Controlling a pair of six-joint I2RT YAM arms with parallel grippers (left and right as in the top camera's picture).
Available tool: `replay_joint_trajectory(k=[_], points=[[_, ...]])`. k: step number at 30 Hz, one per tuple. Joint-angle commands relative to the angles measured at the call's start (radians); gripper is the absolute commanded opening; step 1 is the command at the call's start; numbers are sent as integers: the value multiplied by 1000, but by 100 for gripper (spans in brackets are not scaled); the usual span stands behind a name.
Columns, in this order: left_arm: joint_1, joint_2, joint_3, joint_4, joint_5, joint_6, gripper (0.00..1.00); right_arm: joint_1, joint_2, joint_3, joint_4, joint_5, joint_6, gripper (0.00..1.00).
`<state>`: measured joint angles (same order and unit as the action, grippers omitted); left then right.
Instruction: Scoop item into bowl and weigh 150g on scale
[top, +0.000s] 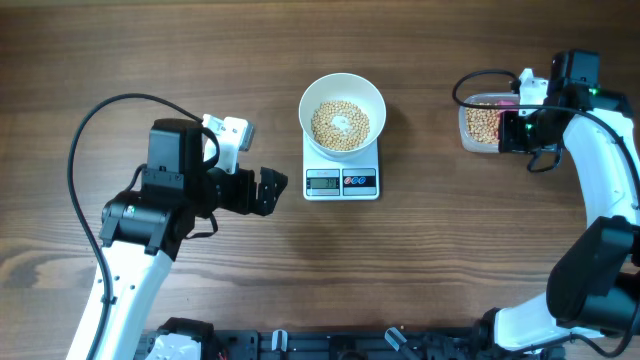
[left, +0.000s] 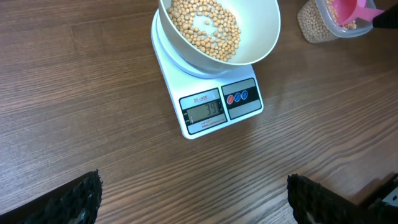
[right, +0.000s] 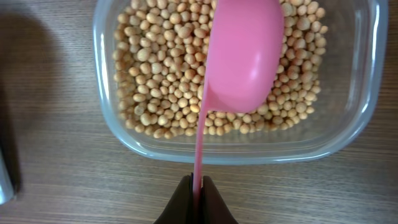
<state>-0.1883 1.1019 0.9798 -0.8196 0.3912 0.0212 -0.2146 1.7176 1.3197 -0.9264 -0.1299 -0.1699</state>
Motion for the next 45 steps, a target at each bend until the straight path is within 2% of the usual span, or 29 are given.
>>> replay_joint_trajectory(k=[1,17,23,32,45], points=[[5,5,2,0,12,1,100,6,24,6,-14,-95,-14,4],[5,5,2,0,12,1,100,-60,26,6,-59,-223,-18,4],[5,5,2,0,12,1,100,-121,27,6,-62,-386,-39,4],[5,5,2,0,12,1,100,-131,27,-43,-42,-397,-36,4],[5,5,2,0,12,1,100,-180,38,-68,-10,-512,16,4]])
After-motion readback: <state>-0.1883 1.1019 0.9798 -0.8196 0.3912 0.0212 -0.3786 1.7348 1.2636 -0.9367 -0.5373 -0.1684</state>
